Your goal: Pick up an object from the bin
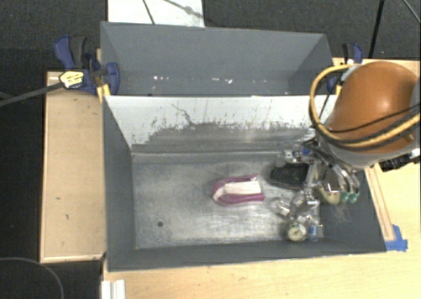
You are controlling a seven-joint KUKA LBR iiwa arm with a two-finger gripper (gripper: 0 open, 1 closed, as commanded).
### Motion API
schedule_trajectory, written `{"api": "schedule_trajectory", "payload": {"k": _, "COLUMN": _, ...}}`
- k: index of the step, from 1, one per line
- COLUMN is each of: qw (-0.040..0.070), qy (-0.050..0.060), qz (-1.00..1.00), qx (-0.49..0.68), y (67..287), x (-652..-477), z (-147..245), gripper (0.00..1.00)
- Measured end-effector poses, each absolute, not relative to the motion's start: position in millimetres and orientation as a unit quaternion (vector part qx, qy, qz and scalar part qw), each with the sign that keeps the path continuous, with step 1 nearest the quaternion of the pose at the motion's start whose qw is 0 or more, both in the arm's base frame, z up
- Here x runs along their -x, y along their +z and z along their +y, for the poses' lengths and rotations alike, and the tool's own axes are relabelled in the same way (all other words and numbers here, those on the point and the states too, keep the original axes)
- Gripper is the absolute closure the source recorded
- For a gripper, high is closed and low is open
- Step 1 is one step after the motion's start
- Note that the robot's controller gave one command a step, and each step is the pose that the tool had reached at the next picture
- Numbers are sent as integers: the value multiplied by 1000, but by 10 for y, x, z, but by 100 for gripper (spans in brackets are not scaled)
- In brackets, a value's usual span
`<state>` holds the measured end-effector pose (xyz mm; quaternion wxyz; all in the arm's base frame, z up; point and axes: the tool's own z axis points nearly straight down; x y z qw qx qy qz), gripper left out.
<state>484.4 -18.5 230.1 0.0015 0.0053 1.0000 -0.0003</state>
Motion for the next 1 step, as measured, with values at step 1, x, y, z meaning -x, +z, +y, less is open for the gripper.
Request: {"api": "schedule_trajectory", "payload": {"k": 1, "qw": -1, "qy": 1, "qz": 999, "qx": 48, "y": 1427, "x": -5310, "z": 241, "gripper": 0}}
